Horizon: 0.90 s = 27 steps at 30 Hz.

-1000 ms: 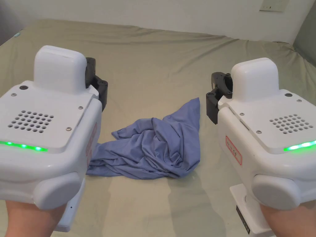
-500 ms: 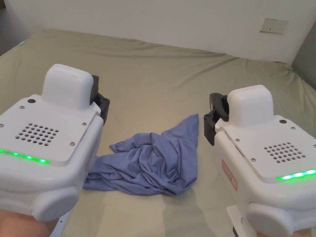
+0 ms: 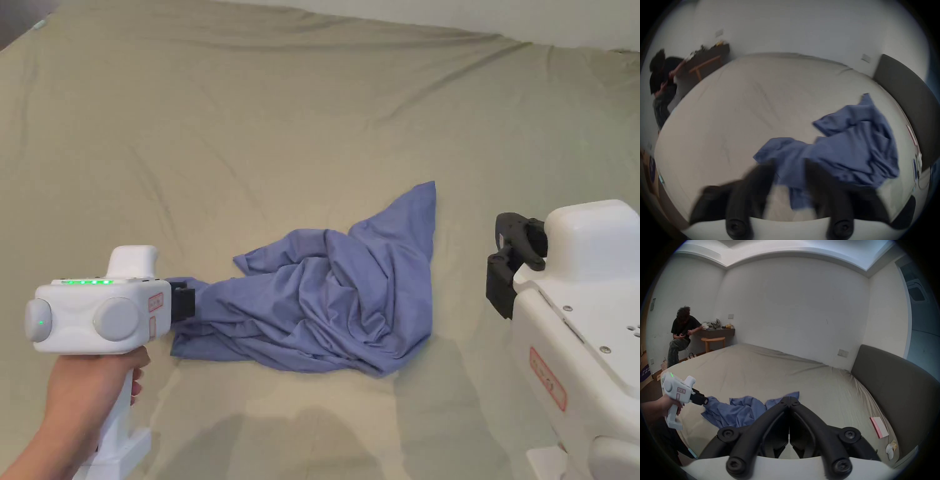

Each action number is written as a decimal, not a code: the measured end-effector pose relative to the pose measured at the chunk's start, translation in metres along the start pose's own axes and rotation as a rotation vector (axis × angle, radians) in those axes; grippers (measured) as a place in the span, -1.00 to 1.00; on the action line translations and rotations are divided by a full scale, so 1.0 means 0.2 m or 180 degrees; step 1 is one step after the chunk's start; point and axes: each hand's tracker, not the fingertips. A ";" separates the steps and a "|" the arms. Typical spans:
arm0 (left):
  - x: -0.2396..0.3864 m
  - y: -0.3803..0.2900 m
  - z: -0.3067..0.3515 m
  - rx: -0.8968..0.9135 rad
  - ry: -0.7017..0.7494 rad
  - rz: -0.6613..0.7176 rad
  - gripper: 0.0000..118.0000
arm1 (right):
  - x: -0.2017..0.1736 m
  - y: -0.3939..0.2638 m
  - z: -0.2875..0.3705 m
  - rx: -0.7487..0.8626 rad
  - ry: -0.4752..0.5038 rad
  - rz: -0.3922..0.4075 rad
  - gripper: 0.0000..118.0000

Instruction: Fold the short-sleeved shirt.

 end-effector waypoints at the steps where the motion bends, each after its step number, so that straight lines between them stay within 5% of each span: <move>1: -0.01 0.02 -0.07 -0.0029 0.0016 -0.0004 0.92 | 0.02 -0.02 -0.03 -0.0048 -0.0015 -0.0005 -0.99; 2: -0.01 0.04 -0.13 -0.0034 -0.0006 -0.0027 1.00 | 0.03 -0.05 -0.07 -0.0099 -0.0022 -0.0004 -0.98; 6: 0.05 0.07 -0.21 -0.0074 0.0073 -0.0115 0.78 | 0.07 -0.11 -0.24 -0.0390 -0.0022 0.0081 -0.99; 9: 0.14 0.04 -0.22 -0.0225 0.0005 -0.0308 -0.12 | 0.09 -0.11 -0.39 -0.0577 0.0109 0.0065 -0.99; 10: 0.17 0.04 -0.20 -0.0095 -0.0048 -0.0408 -0.68 | 0.11 -0.10 -0.45 -0.0612 0.0171 0.0036 -0.98; 11: 0.20 0.04 -0.16 -0.0019 -0.0025 -0.0495 -0.80 | 0.12 -0.07 -0.53 -0.0693 0.0261 0.0022 -0.98; 15: 0.24 0.03 -0.09 0.0120 -0.0027 -0.0582 -0.80 | 0.13 -0.01 -0.92 -0.1095 0.0465 0.0130 -0.87; 19: 0.10 0.03 0.07 0.0308 -0.0126 -0.0317 -0.80 | 0.14 -0.03 -1.46 -0.1782 0.0696 0.0110 0.98; 27: 0.04 -0.05 0.30 0.0382 -0.0191 -0.0251 -0.80 | 0.08 -0.29 -2.06 -0.2506 0.0541 -0.0048 1.00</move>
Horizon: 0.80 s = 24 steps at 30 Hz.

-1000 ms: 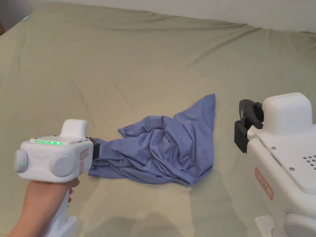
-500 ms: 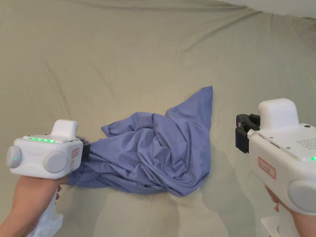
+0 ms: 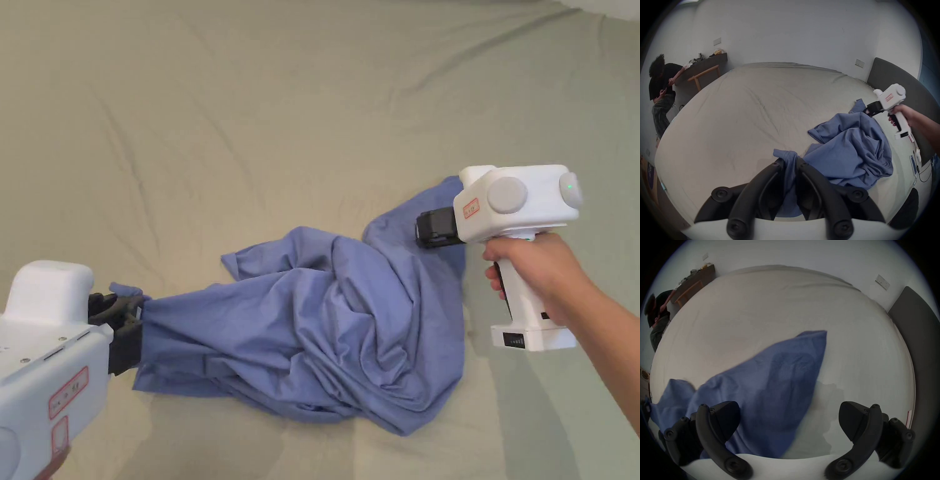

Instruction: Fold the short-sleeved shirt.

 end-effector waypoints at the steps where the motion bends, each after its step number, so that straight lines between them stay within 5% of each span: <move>1: 0.00 -0.01 0.00 -0.0010 -0.0001 -0.0005 -0.80 | -0.03 -0.01 -0.02 -0.0030 0.0001 0.0049 0.95; 4: 0.00 -0.04 -0.03 -0.0070 0.0041 -0.0066 -0.80 | -0.12 -0.06 0.02 0.0065 0.0150 0.0271 0.22; 6: -0.01 -0.04 -0.03 -0.0095 0.0038 -0.0028 -0.80 | -0.13 -0.06 0.10 0.0154 0.0246 0.0279 -0.87; 7: -0.02 -0.03 -0.03 -0.0082 0.0030 -0.0004 -0.80 | -0.14 -0.06 0.13 0.0260 -0.0176 0.0436 -0.87; 10: -0.04 0.02 0.03 0.0022 0.0041 0.0025 -0.80 | -0.06 -0.12 0.29 0.0332 -0.0027 0.0395 -0.87; 14: -0.09 0.17 0.19 0.0374 0.0095 0.0151 -0.80 | 0.12 -0.22 0.68 0.0807 0.0150 0.0030 -0.86; 24: -0.24 0.64 0.78 0.1300 0.0503 -0.0010 -0.80 | 0.49 -0.53 1.79 0.2088 -0.0090 -0.0522 -0.87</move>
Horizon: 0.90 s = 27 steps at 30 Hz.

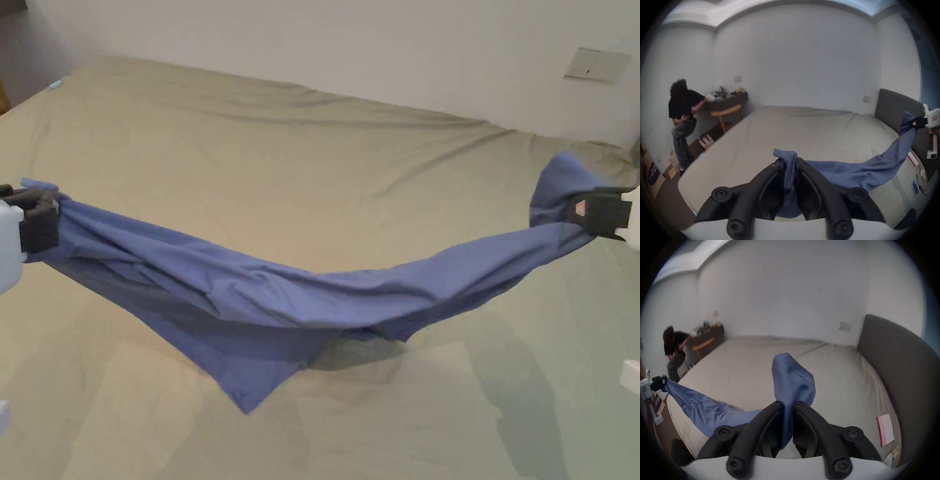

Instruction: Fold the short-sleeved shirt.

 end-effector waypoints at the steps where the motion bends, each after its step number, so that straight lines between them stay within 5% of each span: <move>1: -0.02 0.06 0.03 0.0098 0.0005 -0.0005 -0.80 | 0.03 0.04 0.09 0.0120 -0.0034 -0.0033 -0.87; 6: -0.07 0.38 0.19 0.0441 0.0052 -0.0078 -0.80 | 0.14 0.23 0.46 0.0693 -0.0172 -0.0266 -0.87; 14: -0.04 0.80 0.27 0.0697 -0.0126 -0.0121 -0.80 | 0.20 0.47 0.68 0.1031 -0.0318 -0.0271 -0.87; 27: 0.06 1.12 -0.09 0.0560 -0.0146 -0.0308 -0.80 | 0.26 0.73 0.45 0.1043 -0.0492 -0.0295 -0.87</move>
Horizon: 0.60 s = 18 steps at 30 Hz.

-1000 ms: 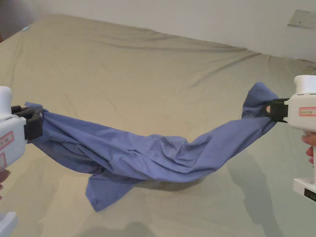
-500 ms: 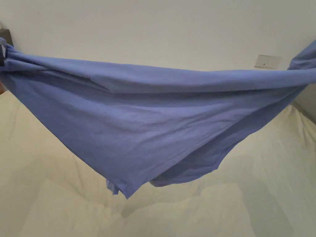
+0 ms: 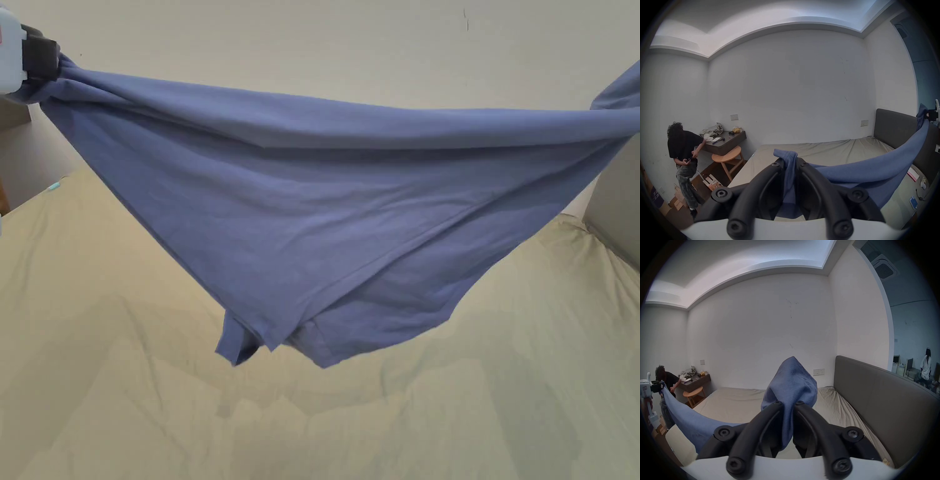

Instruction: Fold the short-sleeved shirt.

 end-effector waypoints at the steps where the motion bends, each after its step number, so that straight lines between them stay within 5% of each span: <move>1: 0.01 0.01 -0.04 -0.0008 0.0023 -0.0037 -0.80 | 0.00 0.00 -0.04 -0.0001 -0.0011 0.0005 -0.87; 11: 0.13 0.04 -0.55 -0.0180 0.0118 -0.0191 -0.80 | 0.02 -0.04 -0.50 -0.0052 -0.0123 -0.0053 -0.87; 18: 0.26 -0.28 -0.76 -0.0437 -0.0028 -0.0235 -0.81 | -0.01 -0.45 -0.68 -0.0478 -0.0121 0.0153 -0.86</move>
